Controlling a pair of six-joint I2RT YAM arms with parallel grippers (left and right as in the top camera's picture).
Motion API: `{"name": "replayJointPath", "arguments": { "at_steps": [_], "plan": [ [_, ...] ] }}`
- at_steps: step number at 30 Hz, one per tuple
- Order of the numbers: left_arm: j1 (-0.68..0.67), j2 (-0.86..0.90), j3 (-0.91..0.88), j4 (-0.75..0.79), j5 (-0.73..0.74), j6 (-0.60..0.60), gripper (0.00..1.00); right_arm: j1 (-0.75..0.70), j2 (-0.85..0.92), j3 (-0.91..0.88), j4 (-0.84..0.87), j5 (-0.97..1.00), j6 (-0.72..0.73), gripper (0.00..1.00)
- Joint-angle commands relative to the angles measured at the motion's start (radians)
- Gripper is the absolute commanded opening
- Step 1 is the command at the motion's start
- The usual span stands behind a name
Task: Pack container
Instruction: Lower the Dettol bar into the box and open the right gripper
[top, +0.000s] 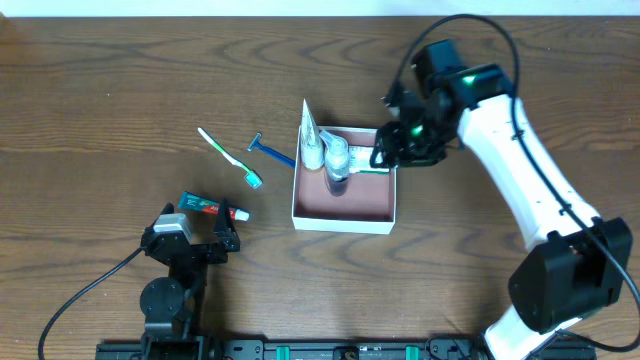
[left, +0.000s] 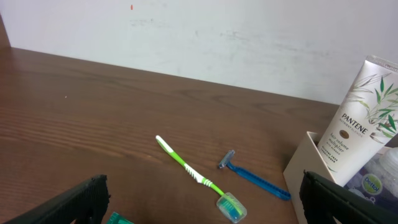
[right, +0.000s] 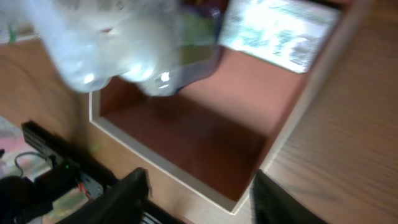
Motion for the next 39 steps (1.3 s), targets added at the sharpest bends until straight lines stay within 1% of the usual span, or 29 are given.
{"name": "replayJointPath", "arguments": {
  "at_steps": [1, 3, 5, 7, 8, 10, 13, 17, 23, 29, 38, 39],
  "plan": [
    [0.004, -0.004, -0.018, -0.036, -0.019, 0.002, 0.98, 0.087, -0.024, -0.028, 0.009, 0.003, -0.024, 0.44],
    [0.005, -0.004, -0.018, -0.036, -0.019, 0.002, 0.98, 0.133, -0.024, -0.044, 0.039, 0.027, -0.016, 0.4],
    [0.004, -0.004, -0.018, -0.036, -0.019, 0.002, 0.98, 0.182, -0.024, -0.068, 0.077, 0.097, 0.026, 0.35],
    [0.004, -0.004, -0.018, -0.036, -0.019, 0.002, 0.98, 0.22, -0.024, -0.099, 0.119, 0.168, 0.076, 0.33],
    [0.004, -0.004, -0.018, -0.036, -0.019, 0.002, 0.98, 0.235, -0.024, -0.115, 0.14, 0.188, 0.096, 0.33],
    [0.004, -0.004, -0.018, -0.036, -0.019, 0.002, 0.98, 0.259, -0.024, -0.149, 0.185, 0.212, 0.137, 0.28],
    [0.004, -0.004, -0.018, -0.036, -0.019, 0.002, 0.98, 0.281, -0.024, -0.196, 0.252, 0.266, 0.209, 0.24],
    [0.004, -0.004, -0.018, -0.036, -0.019, 0.002, 0.98, 0.309, -0.024, -0.262, 0.362, 0.372, 0.295, 0.24],
    [0.004, -0.004, -0.018, -0.036, -0.019, 0.002, 0.98, 0.348, -0.024, -0.338, 0.53, 0.417, 0.339, 0.25],
    [0.004, -0.004, -0.018, -0.036, -0.019, 0.002, 0.98, 0.354, -0.024, -0.373, 0.593, 0.469, 0.352, 0.27],
    [0.004, -0.004, -0.018, -0.036, -0.019, 0.002, 0.98, 0.35, -0.024, -0.377, 0.625, 0.553, 0.35, 0.3],
    [0.004, -0.004, -0.018, -0.036, -0.019, 0.002, 0.98, 0.35, -0.024, -0.377, 0.63, 0.557, 0.349, 0.29]
  ]
}}
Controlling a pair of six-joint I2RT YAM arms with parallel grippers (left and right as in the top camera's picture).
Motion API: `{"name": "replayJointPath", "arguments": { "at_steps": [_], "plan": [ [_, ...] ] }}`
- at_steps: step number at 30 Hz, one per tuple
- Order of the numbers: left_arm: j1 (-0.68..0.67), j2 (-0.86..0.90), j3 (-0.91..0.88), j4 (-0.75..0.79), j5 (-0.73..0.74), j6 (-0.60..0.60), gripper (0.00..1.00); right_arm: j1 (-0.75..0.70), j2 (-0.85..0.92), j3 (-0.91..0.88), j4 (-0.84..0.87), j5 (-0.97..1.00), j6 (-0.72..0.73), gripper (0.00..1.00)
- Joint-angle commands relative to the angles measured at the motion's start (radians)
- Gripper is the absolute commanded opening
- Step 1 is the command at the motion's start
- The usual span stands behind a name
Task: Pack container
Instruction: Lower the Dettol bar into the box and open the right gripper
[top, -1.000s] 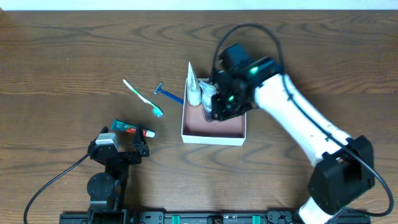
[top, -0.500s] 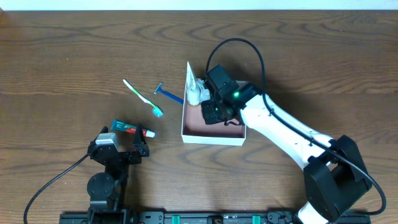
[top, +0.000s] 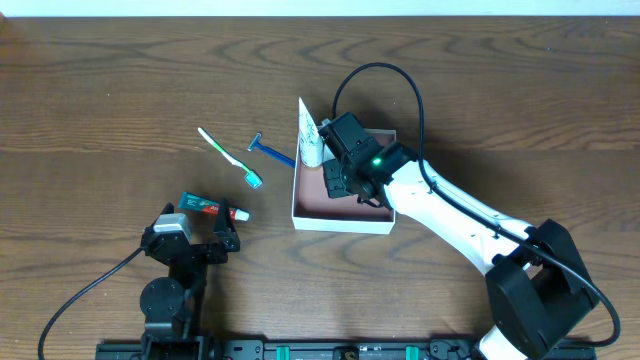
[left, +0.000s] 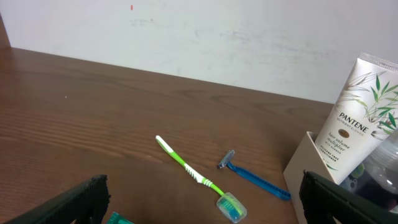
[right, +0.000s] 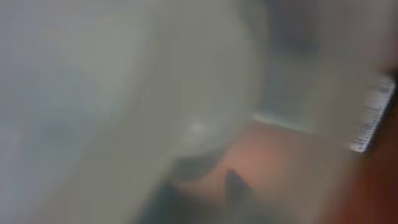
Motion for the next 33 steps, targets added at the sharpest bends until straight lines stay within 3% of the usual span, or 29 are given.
{"name": "replayJointPath", "arguments": {
  "at_steps": [1, 21, 33],
  "plan": [
    [0.004, -0.004, -0.018, -0.036, -0.019, 0.002, 0.98, 0.003, 0.003, -0.016, 0.012, 0.061, 0.007, 0.31],
    [0.004, -0.004, -0.018, -0.036, -0.019, 0.002, 0.98, -0.056, -0.017, -0.015, 0.056, 0.005, -0.069, 0.33],
    [0.004, -0.004, -0.018, -0.036, -0.019, 0.002, 0.98, -0.034, -0.297, -0.014, -0.074, -0.009, -0.038, 0.45]
  ]
}}
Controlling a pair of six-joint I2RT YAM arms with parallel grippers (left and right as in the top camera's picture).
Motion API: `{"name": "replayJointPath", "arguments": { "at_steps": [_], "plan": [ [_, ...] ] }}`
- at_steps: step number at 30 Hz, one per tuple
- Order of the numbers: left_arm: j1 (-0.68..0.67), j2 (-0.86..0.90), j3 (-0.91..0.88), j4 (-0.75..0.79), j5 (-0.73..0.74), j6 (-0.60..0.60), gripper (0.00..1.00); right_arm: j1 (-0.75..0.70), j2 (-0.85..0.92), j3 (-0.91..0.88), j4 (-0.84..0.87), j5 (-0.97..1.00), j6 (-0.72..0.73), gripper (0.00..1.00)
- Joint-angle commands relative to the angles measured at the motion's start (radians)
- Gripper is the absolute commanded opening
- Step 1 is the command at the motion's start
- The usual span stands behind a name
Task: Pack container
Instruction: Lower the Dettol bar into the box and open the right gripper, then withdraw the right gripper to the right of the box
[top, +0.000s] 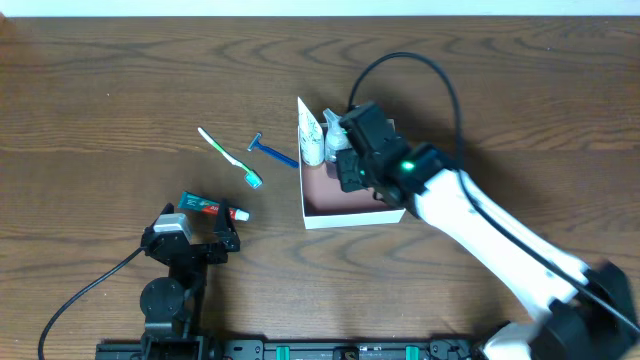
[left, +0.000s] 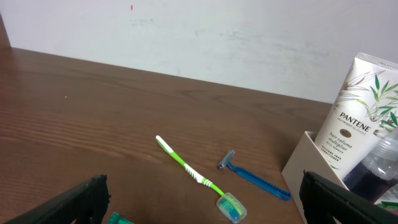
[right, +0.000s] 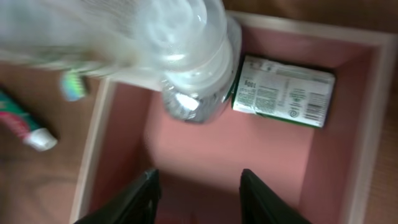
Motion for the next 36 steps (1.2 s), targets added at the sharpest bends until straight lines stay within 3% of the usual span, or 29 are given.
{"name": "replayJointPath", "arguments": {
  "at_steps": [1, 6, 14, 26, 36],
  "plan": [
    [0.004, -0.005, -0.018, -0.036, -0.019, 0.002, 0.98, -0.008, -0.114, -0.001, -0.035, 0.005, 0.01, 0.49],
    [0.004, -0.005, -0.018, -0.036, -0.019, 0.002, 0.98, -0.09, -0.233, -0.001, -0.113, 0.101, 0.01, 0.61],
    [0.005, -0.005, -0.018, -0.036, -0.019, 0.002, 0.98, -0.304, -0.212, -0.028, -0.292, 0.08, 0.008, 0.63],
    [0.004, -0.005, -0.018, -0.036, -0.019, 0.002, 0.98, -0.31, -0.131, -0.302, -0.125, -0.008, 0.037, 0.64],
    [0.004, -0.005, -0.018, -0.036, -0.019, 0.002, 0.98, -0.308, -0.131, -0.365, -0.071, -0.087, 0.04, 0.64]
  ]
}}
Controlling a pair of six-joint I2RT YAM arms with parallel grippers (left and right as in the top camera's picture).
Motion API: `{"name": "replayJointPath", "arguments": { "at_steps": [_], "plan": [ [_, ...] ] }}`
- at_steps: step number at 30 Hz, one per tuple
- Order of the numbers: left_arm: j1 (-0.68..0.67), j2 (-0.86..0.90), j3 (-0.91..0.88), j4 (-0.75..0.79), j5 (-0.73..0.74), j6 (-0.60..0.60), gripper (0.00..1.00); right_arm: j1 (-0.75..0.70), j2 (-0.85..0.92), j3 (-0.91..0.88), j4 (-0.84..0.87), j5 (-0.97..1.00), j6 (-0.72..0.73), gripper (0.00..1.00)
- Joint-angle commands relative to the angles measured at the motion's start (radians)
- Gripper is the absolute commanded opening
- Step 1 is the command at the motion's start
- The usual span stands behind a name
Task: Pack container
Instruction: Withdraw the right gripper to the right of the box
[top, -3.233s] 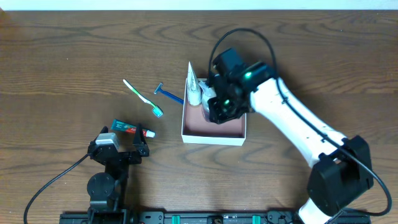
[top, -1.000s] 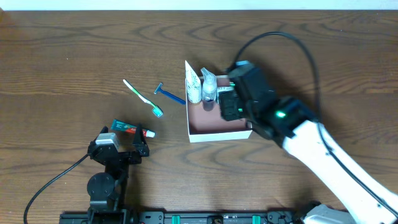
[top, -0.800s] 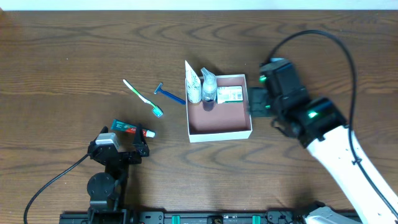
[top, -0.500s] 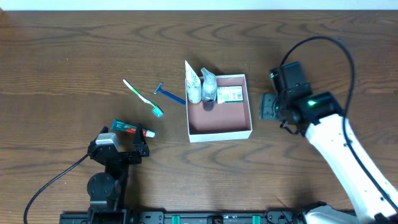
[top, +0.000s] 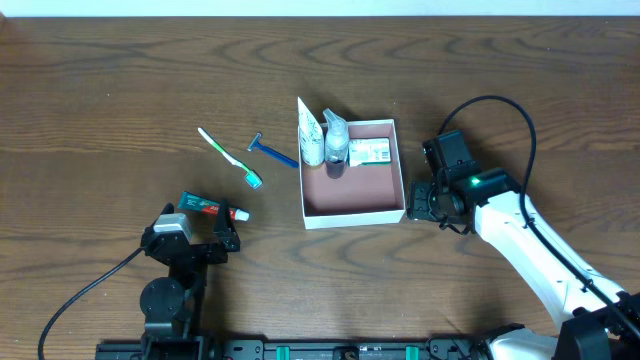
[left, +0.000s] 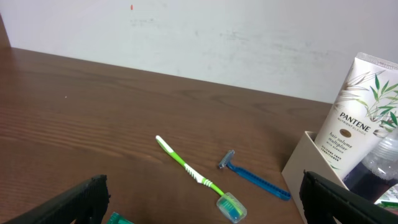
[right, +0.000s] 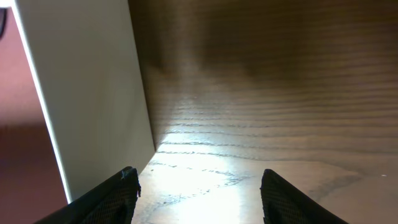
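The white box with a pink floor (top: 355, 218) holds a white Pantene tube (top: 309, 130), a clear bottle (top: 335, 150) and a green-and-white packet (top: 371, 152) along its far side. On the table to its left lie a green toothbrush (top: 228, 157), a blue razor (top: 271, 152) and a toothpaste tube (top: 212, 209). My right gripper (top: 425, 200) is open and low on the table just outside the box's right wall (right: 87, 93), holding nothing. My left gripper (left: 202, 202) rests open near the front edge, beside the toothpaste.
From the left wrist view the toothbrush (left: 196, 177) and razor (left: 254, 177) lie ahead, with the box corner (left: 298, 171) and the Pantene tube (left: 354, 118) at the right. Bare wood (right: 261, 93) stretches to the right of the box.
My right gripper was over the box's interior; now it is outside, low beside the right wall, still open. The box and its contents have not moved. The left arm is still.
My right gripper stood at the box's far right edge, the bottle and tube at the left inside. Then it was down inside the box against the bottle. After that the box sat slightly further right with the gripper above it. Now the gripper is outside the box.
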Motion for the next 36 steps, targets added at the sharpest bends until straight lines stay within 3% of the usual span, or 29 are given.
{"name": "replayJointPath", "arguments": {
  "at_steps": [1, 16, 29, 33, 36],
  "plan": [
    [0.004, -0.004, -0.018, -0.036, -0.019, 0.002, 0.98, 0.001, -0.003, -0.011, 0.003, -0.037, 0.015, 0.64],
    [0.005, -0.004, -0.018, -0.036, -0.019, 0.002, 0.98, 0.031, -0.003, -0.011, 0.03, -0.087, 0.03, 0.63],
    [0.004, -0.004, -0.018, -0.036, -0.019, 0.002, 0.98, -0.018, -0.003, 0.004, 0.051, 0.001, -0.01, 0.65],
    [0.004, -0.004, -0.018, -0.036, -0.019, 0.002, 0.98, -0.114, -0.003, 0.056, 0.058, 0.023, -0.036, 0.74],
    [0.004, -0.004, -0.018, -0.036, -0.019, 0.002, 0.98, -0.209, -0.003, 0.124, 0.058, 0.024, -0.068, 0.93]
  ]
}}
